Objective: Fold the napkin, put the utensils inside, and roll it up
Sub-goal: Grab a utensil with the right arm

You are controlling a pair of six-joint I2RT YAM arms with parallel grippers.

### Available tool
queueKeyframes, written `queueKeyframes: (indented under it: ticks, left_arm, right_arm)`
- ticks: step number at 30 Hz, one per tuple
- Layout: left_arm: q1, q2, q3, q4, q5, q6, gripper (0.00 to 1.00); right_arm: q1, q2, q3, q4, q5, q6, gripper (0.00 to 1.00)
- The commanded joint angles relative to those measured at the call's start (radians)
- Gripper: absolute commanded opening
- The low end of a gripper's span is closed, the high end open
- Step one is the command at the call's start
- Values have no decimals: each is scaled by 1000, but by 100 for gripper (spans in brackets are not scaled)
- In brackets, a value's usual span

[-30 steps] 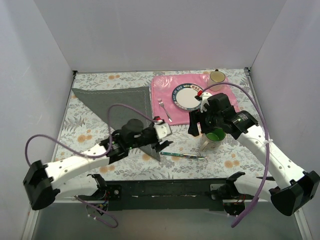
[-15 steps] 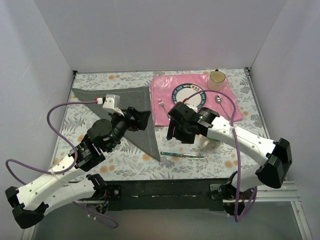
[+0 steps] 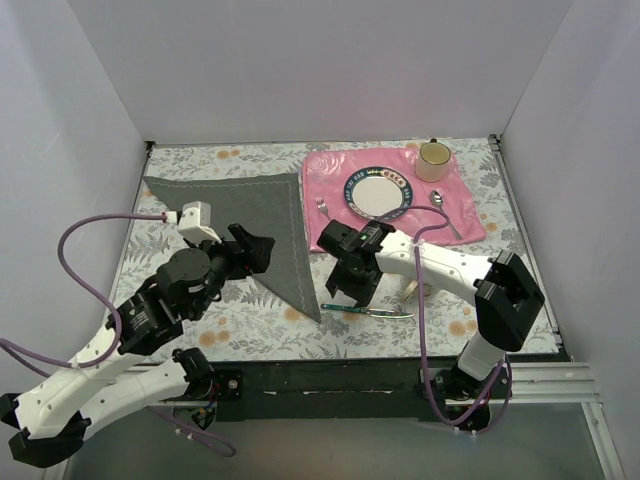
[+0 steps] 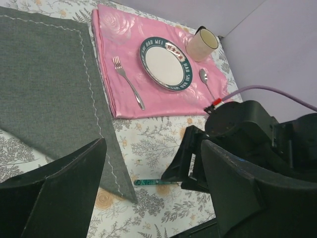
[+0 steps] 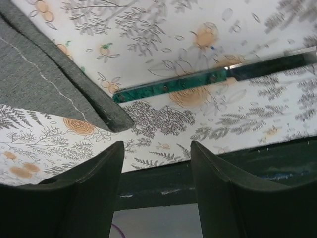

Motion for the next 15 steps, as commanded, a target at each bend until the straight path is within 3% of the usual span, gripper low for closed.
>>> queueKeyframes:
  ticks: [1, 2, 9, 15]
  left_arm:
    - [2, -99, 20, -56, -22, 42, 78]
    - [2, -129, 15, -53, -23, 48, 78]
    - [2, -177, 9, -51, -36, 117, 79]
    - [2, -154, 21, -47, -34, 137, 80]
  right_arm:
    - [12, 30, 24, 171, 47, -376, 66]
    - [19, 33, 11, 236, 52, -585, 67]
    - [107, -20, -90, 370, -71, -1332, 63]
    - [109, 47, -60, 290, -39, -1642, 65]
